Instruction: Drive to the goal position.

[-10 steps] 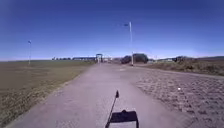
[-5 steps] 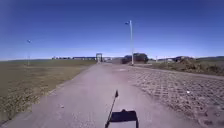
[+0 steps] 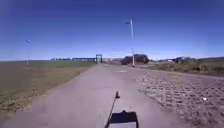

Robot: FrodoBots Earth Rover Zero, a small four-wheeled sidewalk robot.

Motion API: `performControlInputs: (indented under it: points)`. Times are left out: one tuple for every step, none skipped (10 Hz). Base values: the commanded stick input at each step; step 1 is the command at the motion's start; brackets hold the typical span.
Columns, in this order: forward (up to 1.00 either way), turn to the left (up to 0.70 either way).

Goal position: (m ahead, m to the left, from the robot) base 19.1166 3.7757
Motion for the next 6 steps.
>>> performControlInputs:
  points:
    - [1.0,0.0]
    - [1.0,0.0]
    - [1.0,0.0]
    - [1.0,0.2]
    - [1.0,0.31]
    - [1.0,0.38]
